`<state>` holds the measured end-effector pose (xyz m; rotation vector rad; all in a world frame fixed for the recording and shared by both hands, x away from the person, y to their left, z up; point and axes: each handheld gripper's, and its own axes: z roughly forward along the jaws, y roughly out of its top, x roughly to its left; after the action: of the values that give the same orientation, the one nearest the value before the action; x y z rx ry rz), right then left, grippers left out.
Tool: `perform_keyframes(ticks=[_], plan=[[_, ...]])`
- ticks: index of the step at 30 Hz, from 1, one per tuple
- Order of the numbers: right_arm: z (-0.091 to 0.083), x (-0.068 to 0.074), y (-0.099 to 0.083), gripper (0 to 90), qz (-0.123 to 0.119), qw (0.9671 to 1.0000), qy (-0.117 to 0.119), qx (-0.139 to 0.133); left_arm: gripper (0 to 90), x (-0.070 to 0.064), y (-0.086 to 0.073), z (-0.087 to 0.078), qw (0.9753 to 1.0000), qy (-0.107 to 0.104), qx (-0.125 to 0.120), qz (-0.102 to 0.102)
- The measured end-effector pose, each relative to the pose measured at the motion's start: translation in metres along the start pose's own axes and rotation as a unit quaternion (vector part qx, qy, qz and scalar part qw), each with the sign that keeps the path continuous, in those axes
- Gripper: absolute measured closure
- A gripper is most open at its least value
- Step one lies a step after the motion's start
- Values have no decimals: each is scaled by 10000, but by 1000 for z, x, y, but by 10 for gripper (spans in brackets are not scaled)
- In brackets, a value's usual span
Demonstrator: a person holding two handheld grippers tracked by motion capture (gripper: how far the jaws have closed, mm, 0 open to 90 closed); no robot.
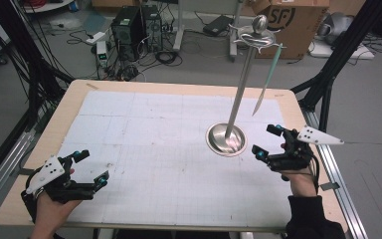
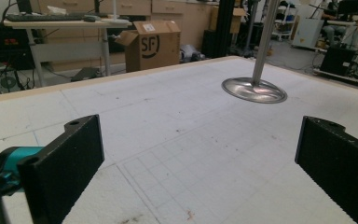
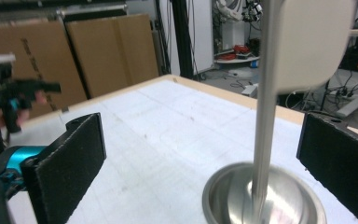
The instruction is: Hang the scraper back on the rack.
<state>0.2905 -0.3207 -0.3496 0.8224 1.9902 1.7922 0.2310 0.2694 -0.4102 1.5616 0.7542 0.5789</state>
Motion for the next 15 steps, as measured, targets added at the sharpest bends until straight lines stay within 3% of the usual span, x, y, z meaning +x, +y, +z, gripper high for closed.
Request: perform_keyframes(ticks=[3, 9, 15], plan=[[1, 8, -14, 0, -52, 9999, -107, 93, 17, 0, 0, 2, 10000, -14, 9, 10], [7, 23, -46, 0, -479, 9976, -434, 236, 17, -2, 0, 5, 10000, -66, 0, 32], [6, 22, -64, 0, -554, 9971, -473, 225, 17, -2, -1, 8, 9999, -101, -2, 43]])
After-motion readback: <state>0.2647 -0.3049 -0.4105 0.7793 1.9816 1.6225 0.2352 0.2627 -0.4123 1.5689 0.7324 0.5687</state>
